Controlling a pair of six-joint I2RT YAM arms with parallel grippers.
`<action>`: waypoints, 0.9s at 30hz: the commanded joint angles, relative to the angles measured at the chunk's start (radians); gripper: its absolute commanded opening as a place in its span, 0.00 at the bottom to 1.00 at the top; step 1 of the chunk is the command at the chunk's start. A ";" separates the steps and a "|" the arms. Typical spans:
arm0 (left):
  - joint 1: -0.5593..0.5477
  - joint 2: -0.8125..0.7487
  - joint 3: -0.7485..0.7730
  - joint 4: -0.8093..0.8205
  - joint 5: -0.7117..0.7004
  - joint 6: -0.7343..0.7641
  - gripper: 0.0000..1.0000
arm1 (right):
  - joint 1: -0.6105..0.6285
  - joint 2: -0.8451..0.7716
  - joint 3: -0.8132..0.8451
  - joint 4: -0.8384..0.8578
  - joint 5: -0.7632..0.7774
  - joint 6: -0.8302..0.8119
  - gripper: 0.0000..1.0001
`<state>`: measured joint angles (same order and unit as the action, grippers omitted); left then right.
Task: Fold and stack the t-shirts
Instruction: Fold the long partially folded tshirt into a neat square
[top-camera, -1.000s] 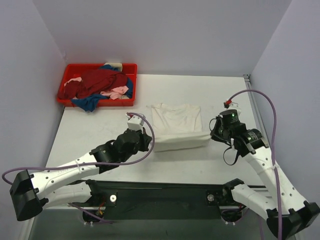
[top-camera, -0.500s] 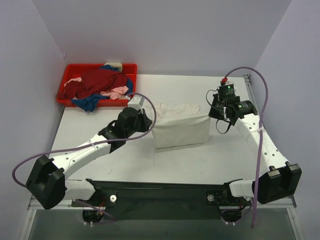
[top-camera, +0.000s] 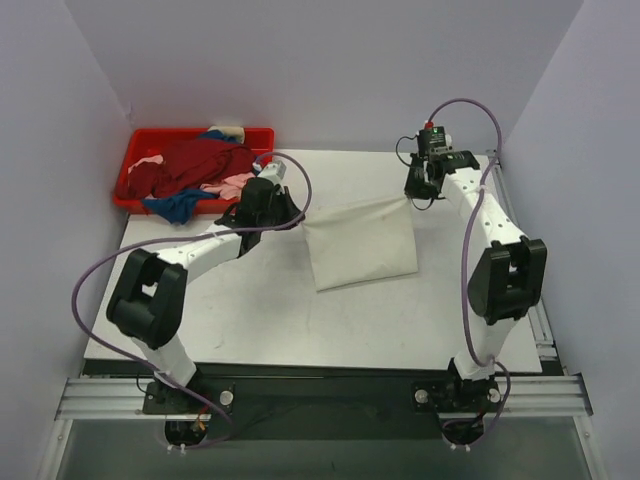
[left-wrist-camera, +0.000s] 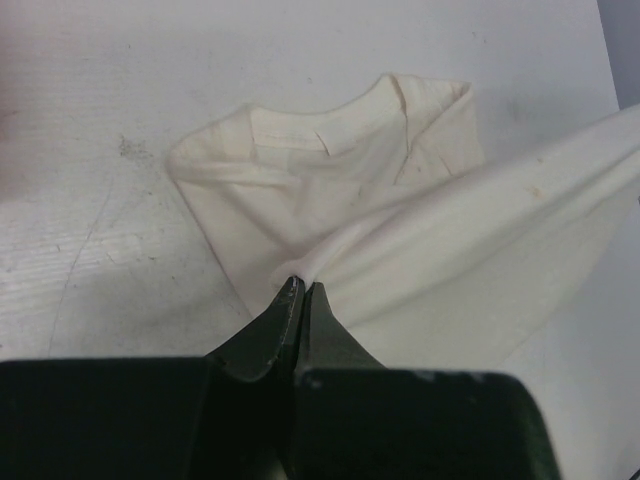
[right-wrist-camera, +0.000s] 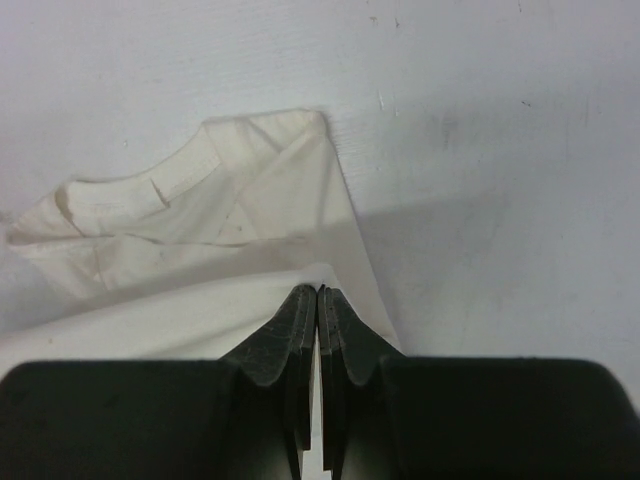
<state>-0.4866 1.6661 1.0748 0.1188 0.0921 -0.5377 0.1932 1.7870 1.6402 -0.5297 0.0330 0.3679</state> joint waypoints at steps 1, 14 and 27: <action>0.049 0.093 0.095 0.035 0.054 0.016 0.00 | -0.035 0.098 0.116 -0.001 0.036 -0.034 0.00; 0.118 0.326 0.325 -0.016 0.064 0.005 0.00 | -0.064 0.357 0.339 -0.003 -0.005 -0.032 0.00; 0.085 0.258 0.243 -0.007 0.014 0.048 0.80 | -0.112 0.244 0.147 0.103 -0.278 -0.084 0.91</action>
<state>-0.3836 2.0037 1.3685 0.0917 0.1223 -0.5217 0.0971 2.1448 1.8912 -0.4637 -0.1287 0.3073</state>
